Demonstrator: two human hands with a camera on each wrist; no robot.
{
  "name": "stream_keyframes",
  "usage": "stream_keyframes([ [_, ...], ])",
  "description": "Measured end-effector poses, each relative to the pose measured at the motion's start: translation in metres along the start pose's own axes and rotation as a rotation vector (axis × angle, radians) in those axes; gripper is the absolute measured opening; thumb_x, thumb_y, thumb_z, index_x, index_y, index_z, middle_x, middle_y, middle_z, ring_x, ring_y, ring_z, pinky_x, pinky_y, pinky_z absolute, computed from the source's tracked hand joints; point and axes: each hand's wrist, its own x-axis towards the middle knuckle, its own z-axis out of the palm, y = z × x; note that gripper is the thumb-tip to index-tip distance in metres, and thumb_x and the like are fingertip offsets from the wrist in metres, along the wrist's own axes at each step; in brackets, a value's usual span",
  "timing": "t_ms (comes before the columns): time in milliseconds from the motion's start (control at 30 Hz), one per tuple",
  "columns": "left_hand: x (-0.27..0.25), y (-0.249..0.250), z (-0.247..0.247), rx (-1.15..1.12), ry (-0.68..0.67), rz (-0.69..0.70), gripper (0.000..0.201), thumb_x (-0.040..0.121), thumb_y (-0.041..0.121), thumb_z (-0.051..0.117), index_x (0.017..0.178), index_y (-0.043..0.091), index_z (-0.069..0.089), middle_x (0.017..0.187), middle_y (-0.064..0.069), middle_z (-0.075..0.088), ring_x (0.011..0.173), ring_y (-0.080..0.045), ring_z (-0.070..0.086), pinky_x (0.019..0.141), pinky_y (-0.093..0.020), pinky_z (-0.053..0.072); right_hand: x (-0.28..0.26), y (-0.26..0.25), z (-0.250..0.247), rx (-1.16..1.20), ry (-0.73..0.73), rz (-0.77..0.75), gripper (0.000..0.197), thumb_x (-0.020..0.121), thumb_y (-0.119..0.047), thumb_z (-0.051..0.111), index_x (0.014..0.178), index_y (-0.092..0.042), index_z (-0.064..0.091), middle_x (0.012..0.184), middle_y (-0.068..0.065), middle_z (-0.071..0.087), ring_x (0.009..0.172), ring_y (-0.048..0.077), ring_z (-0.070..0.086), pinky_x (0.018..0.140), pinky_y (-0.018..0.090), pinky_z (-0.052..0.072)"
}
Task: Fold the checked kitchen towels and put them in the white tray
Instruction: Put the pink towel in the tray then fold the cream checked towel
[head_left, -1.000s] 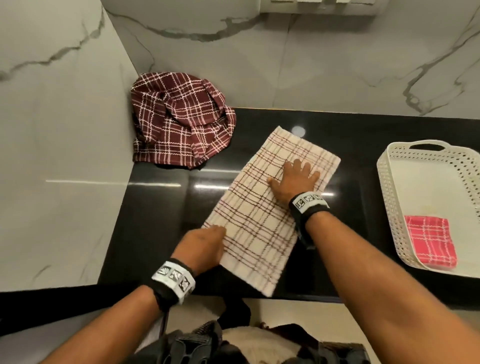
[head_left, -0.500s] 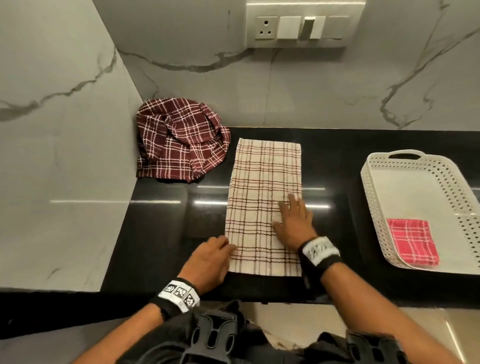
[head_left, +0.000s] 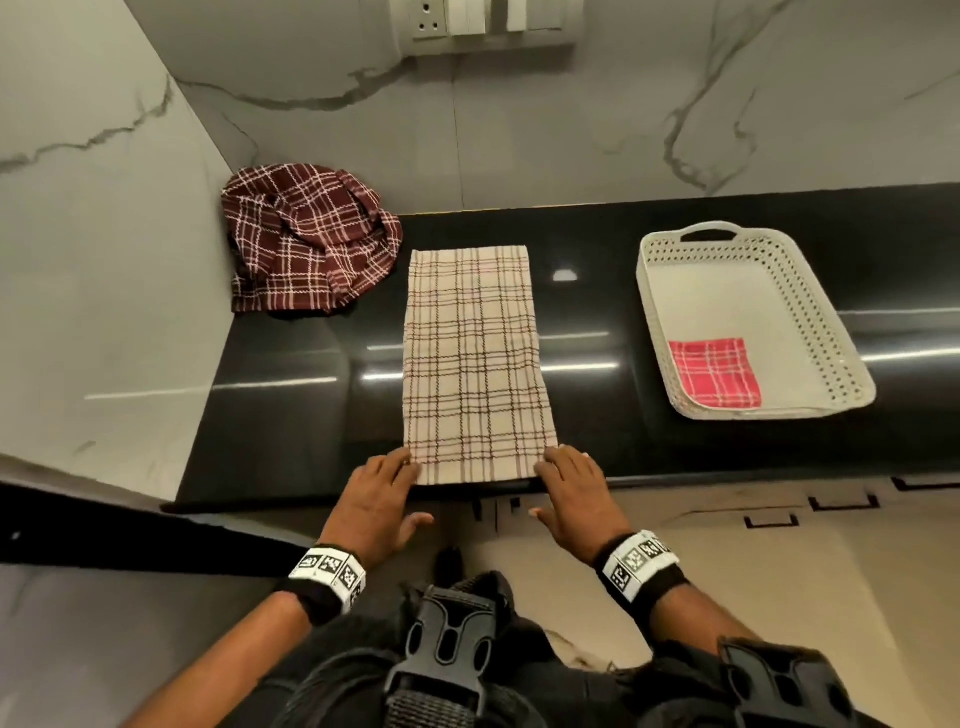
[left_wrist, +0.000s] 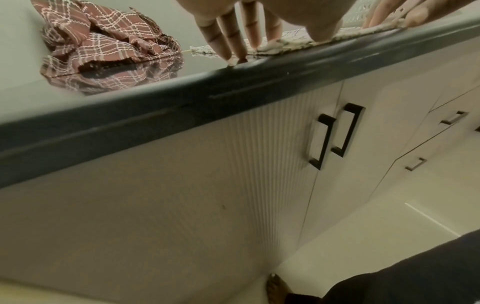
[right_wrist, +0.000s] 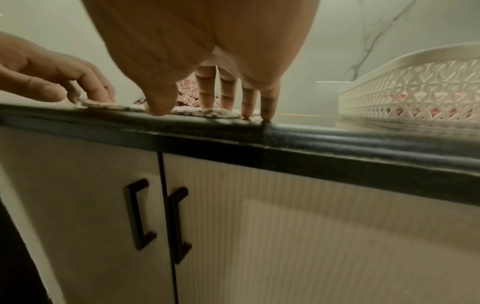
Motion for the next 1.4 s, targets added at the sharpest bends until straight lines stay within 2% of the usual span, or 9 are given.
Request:
stream_keyframes([
  [100,-0.002,0.015,-0.004,0.019,0.030,-0.009,0.044,0.073,0.028,0.081,0.111,0.015,0.062,0.117,-0.005,0.058,0.094,-0.028,0.057,0.075,-0.041,0.052,-0.007,0.002,0.003,-0.050,0.007,-0.013,0.061,0.066,-0.003,0.078,0.120,-0.019,0.054,0.128,0.003,0.051,0.122,0.026,0.049,0.108,0.047,0.042],
  [300,0.001,0.025,-0.009,0.064,0.114,0.003,0.019,0.080,0.012,0.076,0.092,0.011,0.061,0.091,-0.008,0.059,0.070,-0.027,0.057,0.055,-0.039,0.053,-0.010,0.008,-0.005,-0.034,0.103,-0.058,0.035,0.071,0.003,0.074,0.100,-0.015,0.063,0.103,0.005,0.062,0.098,0.027,0.059,0.084,0.040,0.053],
  [633,-0.021,0.030,-0.008,-0.320,0.199,-0.030,0.021,0.091,0.001,0.058,0.109,0.011,0.061,0.114,-0.003,0.060,0.086,-0.026,0.068,0.077,-0.039,0.060,-0.024,0.009,-0.017,0.168,0.097,-0.029,0.033,0.088,0.003,0.062,0.118,-0.009,0.057,0.122,0.008,0.049,0.079,0.027,0.064,0.071,0.030,0.054],
  [800,-0.036,0.027,-0.026,-0.483,0.237,0.013,0.016,0.090,0.003,0.066,0.104,0.009,0.067,0.105,-0.002,0.068,0.098,-0.015,0.067,0.090,-0.027,0.054,-0.039,0.007,-0.030,0.279,0.090,-0.049,0.027,0.093,-0.008,0.062,0.120,-0.015,0.060,0.122,0.006,0.064,0.099,0.026,0.067,0.084,0.039,0.057],
  [900,-0.042,0.024,-0.041,-0.562,0.128,-0.016,0.018,0.088,0.006,0.071,0.105,0.012,0.068,0.109,0.000,0.069,0.101,-0.011,0.066,0.090,-0.025,0.055,-0.046,0.001,-0.043,0.252,0.049,-0.039,0.029,0.093,-0.012,0.065,0.122,-0.017,0.064,0.118,0.003,0.069,0.099,0.021,0.068,0.085,0.031,0.055],
  [1067,-0.040,0.014,-0.075,-0.627,-0.305,-0.136,0.021,0.091,0.019,0.068,0.106,0.034,0.069,0.114,0.019,0.065,0.101,0.002,0.061,0.090,-0.023,0.052,-0.039,-0.003,-0.080,0.390,-0.251,0.036,0.019,0.091,-0.013,0.068,0.102,-0.027,0.074,0.100,-0.014,0.070,0.085,-0.002,0.062,0.079,0.020,0.050],
  [1200,-0.018,0.002,-0.106,-0.714,-0.450,-0.093,0.017,0.094,0.021,0.065,0.105,0.032,0.071,0.108,0.019,0.070,0.099,0.006,0.063,0.087,-0.016,0.047,-0.015,0.001,-0.121,0.598,-0.438,0.050,0.015,0.087,-0.018,0.074,0.097,-0.029,0.076,0.097,-0.014,0.075,0.093,0.001,0.068,0.088,0.024,0.052],
  [1300,0.019,-0.013,-0.126,-0.833,-0.328,-0.115,0.016,0.097,0.019,0.060,0.107,0.028,0.069,0.104,0.014,0.071,0.098,0.000,0.066,0.083,-0.018,0.051,0.019,0.008,-0.142,0.830,-0.351,0.070,0.012,0.089,-0.013,0.071,0.099,-0.019,0.076,0.099,-0.006,0.076,0.098,0.009,0.071,0.091,0.028,0.053],
  [1400,0.075,-0.037,-0.131,-0.809,-0.075,-0.132,0.018,0.097,0.018,0.060,0.111,0.025,0.067,0.103,0.010,0.071,0.096,-0.006,0.067,0.084,-0.028,0.054,0.071,0.018,-0.148,0.901,-0.061,0.154,0.010,0.091,-0.009,0.069,0.098,-0.013,0.073,0.094,0.002,0.076,0.092,0.012,0.072,0.087,0.032,0.058],
])
